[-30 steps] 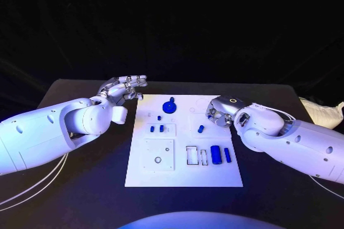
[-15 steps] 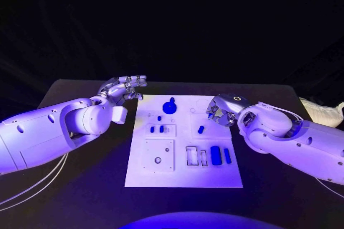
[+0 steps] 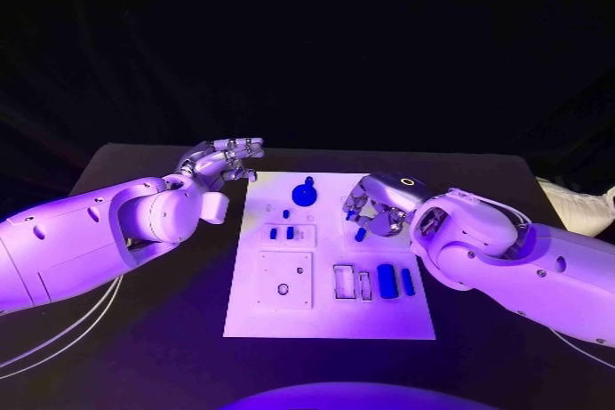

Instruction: Assemble the parts on the task board

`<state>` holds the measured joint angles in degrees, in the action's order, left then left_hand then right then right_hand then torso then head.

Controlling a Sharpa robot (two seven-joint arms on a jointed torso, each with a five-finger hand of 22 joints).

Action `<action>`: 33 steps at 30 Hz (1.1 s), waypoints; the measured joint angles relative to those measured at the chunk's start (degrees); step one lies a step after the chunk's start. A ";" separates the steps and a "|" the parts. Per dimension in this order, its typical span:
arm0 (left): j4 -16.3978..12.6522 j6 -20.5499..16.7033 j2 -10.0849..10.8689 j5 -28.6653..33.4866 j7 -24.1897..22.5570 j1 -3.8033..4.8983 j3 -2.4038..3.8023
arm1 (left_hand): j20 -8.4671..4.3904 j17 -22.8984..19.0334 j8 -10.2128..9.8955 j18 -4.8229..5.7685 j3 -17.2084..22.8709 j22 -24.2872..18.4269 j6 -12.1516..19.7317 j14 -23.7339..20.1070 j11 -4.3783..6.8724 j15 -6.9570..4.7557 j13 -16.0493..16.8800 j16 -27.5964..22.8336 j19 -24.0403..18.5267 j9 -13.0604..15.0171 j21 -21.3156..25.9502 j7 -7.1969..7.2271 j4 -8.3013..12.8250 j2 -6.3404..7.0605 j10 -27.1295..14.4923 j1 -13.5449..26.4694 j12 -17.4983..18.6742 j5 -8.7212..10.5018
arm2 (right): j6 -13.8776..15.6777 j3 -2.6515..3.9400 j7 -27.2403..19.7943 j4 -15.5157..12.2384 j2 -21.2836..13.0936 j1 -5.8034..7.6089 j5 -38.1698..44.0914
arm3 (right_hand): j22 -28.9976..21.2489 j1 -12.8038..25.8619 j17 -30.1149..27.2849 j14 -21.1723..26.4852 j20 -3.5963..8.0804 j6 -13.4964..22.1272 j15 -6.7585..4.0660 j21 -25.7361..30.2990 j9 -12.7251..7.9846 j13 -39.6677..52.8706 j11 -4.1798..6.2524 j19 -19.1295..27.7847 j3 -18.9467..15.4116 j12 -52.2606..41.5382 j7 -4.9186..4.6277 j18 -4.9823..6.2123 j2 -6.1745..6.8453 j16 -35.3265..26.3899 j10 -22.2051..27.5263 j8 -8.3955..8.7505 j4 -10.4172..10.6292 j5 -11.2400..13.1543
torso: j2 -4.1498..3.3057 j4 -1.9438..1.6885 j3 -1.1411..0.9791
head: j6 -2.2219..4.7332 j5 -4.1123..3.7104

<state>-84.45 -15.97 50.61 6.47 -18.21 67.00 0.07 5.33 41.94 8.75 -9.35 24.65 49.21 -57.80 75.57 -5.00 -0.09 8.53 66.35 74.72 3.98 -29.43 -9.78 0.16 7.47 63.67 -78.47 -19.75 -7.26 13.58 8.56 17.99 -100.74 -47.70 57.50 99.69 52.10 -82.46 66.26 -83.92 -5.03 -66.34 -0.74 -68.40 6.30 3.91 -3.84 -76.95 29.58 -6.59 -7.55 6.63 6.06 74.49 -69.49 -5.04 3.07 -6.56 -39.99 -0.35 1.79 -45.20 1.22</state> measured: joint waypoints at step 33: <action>-0.91 0.51 -0.56 -0.90 0.23 -0.01 0.00 | 0.00 -0.06 0.00 -0.01 -0.15 -0.04 -0.01 0.00 -0.01 0.00 0.04 0.00 0.00 0.01 0.00 0.01 -0.15 0.00 -0.42 0.00 0.00 0.00 | -4.32 -1.97 -1.91 2.58 10.37 -6.08 1.93 | -0.25 0.06 -0.27 0.00 0.00 0.04 0.01 0.04 -0.04 -0.05 0.07 0.00 0.23 0.33 0.00 0.00 0.08 -0.27 -0.07 0.32 -0.23 0.05 | -0.02 -0.02 0.06 | -0.90 2.60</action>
<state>-85.36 -15.46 50.04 5.58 -17.98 66.99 0.07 5.33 41.89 8.75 -9.35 24.51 49.18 -57.80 75.58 -5.00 -0.09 8.57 66.35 74.72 3.99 -29.44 -9.78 0.01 7.47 63.25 -78.47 -19.75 -7.26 9.26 6.60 16.08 -98.16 -37.33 51.41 101.62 51.85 -82.39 65.98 -83.92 -5.04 -66.30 -0.73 -68.36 6.25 3.86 -3.77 -76.95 29.81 -6.26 -7.54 6.63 6.14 74.22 -69.56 -4.72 2.84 -6.51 -40.01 -0.37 1.85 -46.10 3.82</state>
